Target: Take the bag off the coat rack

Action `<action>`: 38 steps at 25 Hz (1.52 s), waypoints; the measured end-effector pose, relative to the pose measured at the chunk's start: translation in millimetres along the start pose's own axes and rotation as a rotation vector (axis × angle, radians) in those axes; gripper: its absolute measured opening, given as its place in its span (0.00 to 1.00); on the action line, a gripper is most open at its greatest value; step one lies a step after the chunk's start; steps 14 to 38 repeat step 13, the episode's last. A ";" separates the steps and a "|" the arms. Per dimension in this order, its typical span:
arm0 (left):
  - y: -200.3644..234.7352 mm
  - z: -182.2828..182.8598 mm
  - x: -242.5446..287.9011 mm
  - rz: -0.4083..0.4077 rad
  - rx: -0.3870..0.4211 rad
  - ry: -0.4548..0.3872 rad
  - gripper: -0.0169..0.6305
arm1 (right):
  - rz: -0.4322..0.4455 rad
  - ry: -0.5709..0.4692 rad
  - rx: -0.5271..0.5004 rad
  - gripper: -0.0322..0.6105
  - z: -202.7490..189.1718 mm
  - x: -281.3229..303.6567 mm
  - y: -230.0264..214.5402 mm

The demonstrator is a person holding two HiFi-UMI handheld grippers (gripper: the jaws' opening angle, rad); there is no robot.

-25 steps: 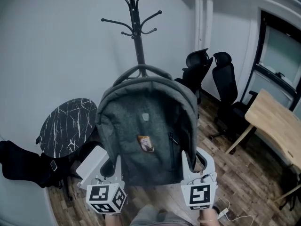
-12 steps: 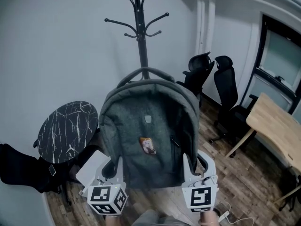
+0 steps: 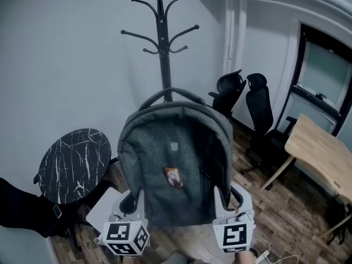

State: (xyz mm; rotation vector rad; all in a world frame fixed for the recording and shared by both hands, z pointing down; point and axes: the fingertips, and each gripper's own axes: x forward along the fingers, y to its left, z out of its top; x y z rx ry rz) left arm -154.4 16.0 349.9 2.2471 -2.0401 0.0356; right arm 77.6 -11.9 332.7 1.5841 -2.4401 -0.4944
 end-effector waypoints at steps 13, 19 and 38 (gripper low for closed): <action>40.1 6.0 22.8 -0.058 0.000 -0.006 0.11 | -0.053 0.020 -0.014 0.20 10.2 34.3 24.2; 40.1 6.0 22.8 -0.058 0.000 -0.006 0.11 | -0.053 0.020 -0.014 0.20 10.2 34.3 24.2; 40.1 6.0 22.8 -0.058 0.000 -0.006 0.11 | -0.053 0.020 -0.014 0.20 10.2 34.3 24.2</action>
